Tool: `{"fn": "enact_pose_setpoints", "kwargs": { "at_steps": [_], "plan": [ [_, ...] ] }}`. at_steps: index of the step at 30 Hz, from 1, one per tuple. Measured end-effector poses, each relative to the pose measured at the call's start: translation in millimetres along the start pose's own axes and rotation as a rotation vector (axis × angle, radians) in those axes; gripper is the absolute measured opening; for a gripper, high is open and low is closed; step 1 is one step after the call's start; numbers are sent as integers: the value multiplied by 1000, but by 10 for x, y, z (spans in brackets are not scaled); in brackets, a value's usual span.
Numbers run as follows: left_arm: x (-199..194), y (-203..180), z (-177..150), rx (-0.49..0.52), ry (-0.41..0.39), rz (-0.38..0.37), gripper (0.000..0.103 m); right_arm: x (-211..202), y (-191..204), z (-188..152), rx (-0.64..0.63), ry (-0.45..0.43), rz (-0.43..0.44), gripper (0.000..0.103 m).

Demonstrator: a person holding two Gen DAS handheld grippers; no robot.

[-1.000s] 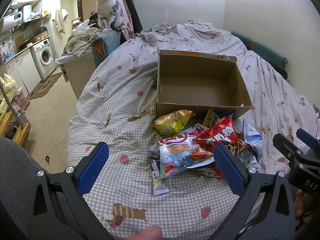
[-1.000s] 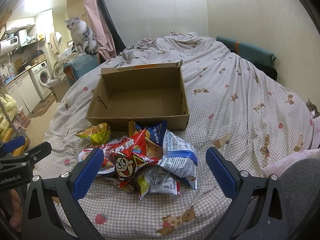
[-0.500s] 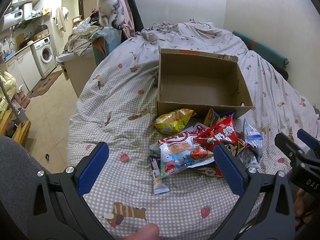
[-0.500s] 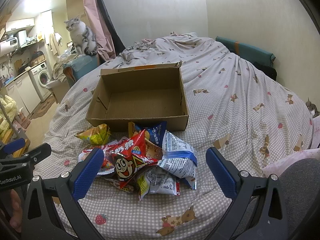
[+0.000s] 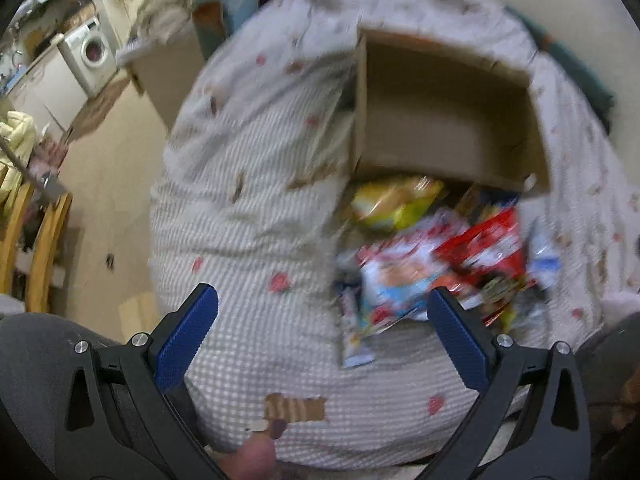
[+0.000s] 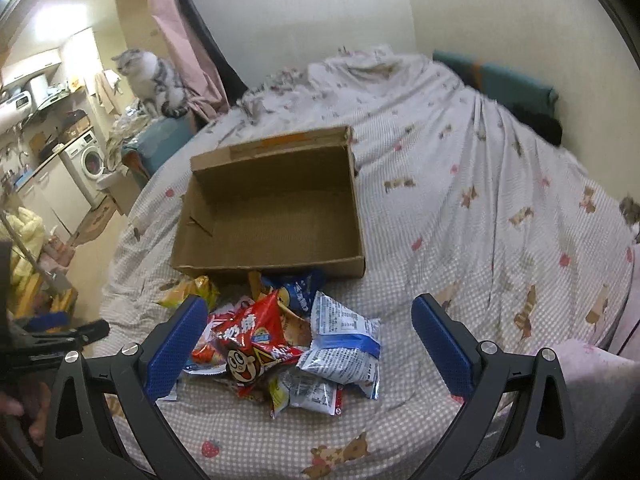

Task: Organize snacks
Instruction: 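Grasp the purple candy bar with the left tool while the right tool grasps the blue-white chip bag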

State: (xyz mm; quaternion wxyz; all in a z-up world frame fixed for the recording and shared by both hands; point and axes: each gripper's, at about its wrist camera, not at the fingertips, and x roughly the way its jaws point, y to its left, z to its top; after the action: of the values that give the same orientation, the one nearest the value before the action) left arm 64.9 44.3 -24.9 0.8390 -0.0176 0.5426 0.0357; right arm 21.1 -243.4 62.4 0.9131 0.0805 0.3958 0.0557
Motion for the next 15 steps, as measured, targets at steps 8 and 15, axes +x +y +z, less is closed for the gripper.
{"fn": "enact_pose_setpoints", "kwargs": {
  "at_steps": [8,15],
  "plan": [
    [810,-181,-289,71,273,6,95,390,-202,-33,69,136,8,103],
    [1269,-381,-472,116,357,7,63,642,-370,6,98,218,-10,103]
  ]
}}
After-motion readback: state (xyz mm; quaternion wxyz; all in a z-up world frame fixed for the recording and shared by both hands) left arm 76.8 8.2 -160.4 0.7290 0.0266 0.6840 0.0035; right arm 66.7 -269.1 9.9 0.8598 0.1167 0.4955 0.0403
